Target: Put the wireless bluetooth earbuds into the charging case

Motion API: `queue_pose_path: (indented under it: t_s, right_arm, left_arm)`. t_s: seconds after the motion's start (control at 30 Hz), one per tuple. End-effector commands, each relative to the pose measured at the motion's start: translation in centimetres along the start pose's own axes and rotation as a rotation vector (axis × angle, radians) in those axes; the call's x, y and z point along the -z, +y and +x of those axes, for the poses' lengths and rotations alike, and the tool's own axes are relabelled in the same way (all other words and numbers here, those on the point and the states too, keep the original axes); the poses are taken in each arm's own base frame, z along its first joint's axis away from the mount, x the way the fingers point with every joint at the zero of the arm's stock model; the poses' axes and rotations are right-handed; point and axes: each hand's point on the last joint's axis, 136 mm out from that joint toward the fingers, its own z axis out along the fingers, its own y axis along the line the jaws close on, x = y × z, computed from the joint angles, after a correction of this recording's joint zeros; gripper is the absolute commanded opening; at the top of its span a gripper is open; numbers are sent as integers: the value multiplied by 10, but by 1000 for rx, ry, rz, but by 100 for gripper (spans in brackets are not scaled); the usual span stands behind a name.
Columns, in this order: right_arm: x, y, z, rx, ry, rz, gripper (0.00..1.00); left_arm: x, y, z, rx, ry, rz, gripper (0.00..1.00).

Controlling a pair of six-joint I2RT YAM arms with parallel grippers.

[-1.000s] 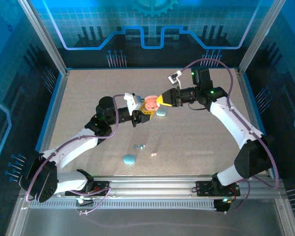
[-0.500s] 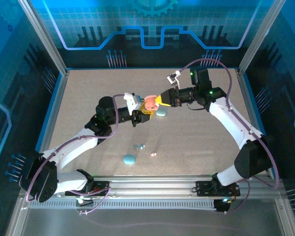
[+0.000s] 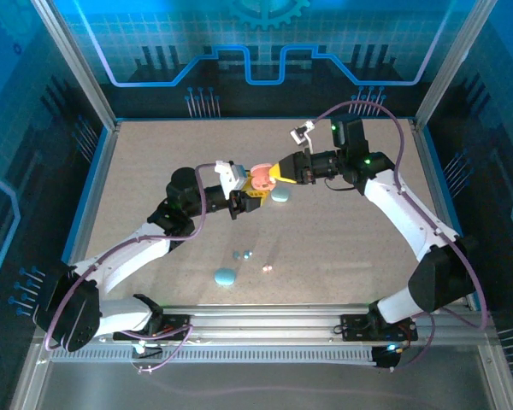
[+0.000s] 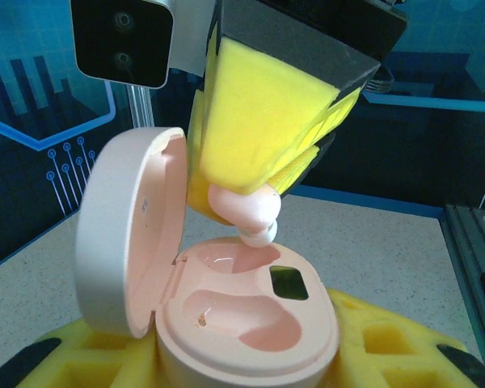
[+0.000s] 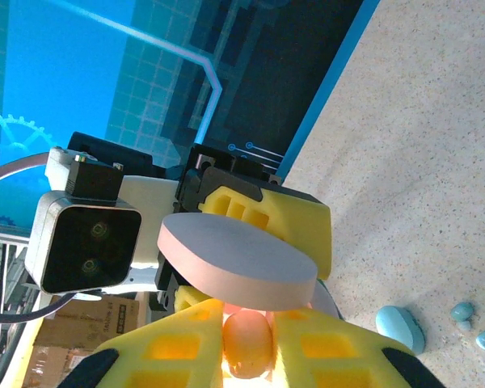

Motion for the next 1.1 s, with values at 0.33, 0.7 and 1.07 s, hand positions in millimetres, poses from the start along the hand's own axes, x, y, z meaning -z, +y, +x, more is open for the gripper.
queue_pose_path:
  t_s: [0.33, 0.7, 1.07]
  right_arm:
    - [-6, 0, 5, 70, -4, 70, 21]
    - [-3, -6, 7, 89, -3, 140, 27]
    - [2, -8, 4, 101, -21, 191, 34]
  left_arm:
    - [-7, -8, -12, 23, -68, 58, 33]
    - [-5, -9, -16, 15, -79, 56, 33]
    - [-4, -10, -18, 9, -78, 59, 32]
